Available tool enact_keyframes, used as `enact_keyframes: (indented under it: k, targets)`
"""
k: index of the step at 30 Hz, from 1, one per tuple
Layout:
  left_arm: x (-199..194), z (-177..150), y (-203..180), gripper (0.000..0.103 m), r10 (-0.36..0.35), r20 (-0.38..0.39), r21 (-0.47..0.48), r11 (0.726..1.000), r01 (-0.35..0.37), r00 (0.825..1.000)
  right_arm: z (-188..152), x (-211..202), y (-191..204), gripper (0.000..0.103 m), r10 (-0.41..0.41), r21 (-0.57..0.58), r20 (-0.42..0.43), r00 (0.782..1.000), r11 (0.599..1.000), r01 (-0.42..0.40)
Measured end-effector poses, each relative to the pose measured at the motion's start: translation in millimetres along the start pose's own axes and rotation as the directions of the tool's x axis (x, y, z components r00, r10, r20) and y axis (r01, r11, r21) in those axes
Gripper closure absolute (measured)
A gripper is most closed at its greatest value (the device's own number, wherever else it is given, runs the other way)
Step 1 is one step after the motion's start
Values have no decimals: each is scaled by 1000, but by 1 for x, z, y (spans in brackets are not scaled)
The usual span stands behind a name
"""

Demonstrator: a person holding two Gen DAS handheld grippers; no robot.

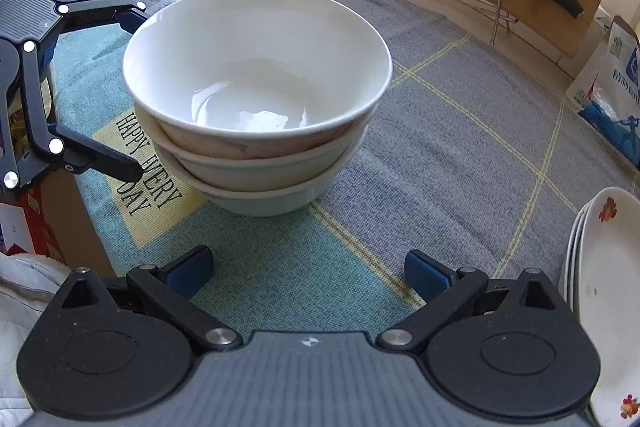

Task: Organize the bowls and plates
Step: 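Grasp the rim of the three-bowl stack with the right tool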

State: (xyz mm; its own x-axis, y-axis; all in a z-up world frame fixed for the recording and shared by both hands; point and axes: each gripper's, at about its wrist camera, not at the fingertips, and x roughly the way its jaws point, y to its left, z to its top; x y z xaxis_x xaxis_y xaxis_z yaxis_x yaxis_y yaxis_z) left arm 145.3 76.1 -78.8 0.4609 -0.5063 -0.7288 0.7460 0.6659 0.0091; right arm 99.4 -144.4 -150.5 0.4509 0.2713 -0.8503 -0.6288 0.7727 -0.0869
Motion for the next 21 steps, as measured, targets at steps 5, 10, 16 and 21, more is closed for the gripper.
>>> enact_keyframes:
  k: [5, 10, 16, 21]
  targets:
    - [22, -1, 7, 1, -61, -36, 71, 995, 63, 997, -3, 0, -2, 0, 3, 9, 15, 1000, 1000, -3]
    - [31, -2, 16, 0, -124, -37, 105, 986, 128, 992, -2, 0, -1, 0, -15, 32, 0, 1000, 999, 15]
    - [31, 1, 21, 0, -150, -19, 130, 980, 151, 988, 7, 2, 6, 0, -24, -27, -15, 1000, 999, 23]
    - [26, 10, 25, 1, -179, -13, 214, 960, 178, 984, 18, 4, 14, 0, -3, -159, -8, 1000, 987, 1]
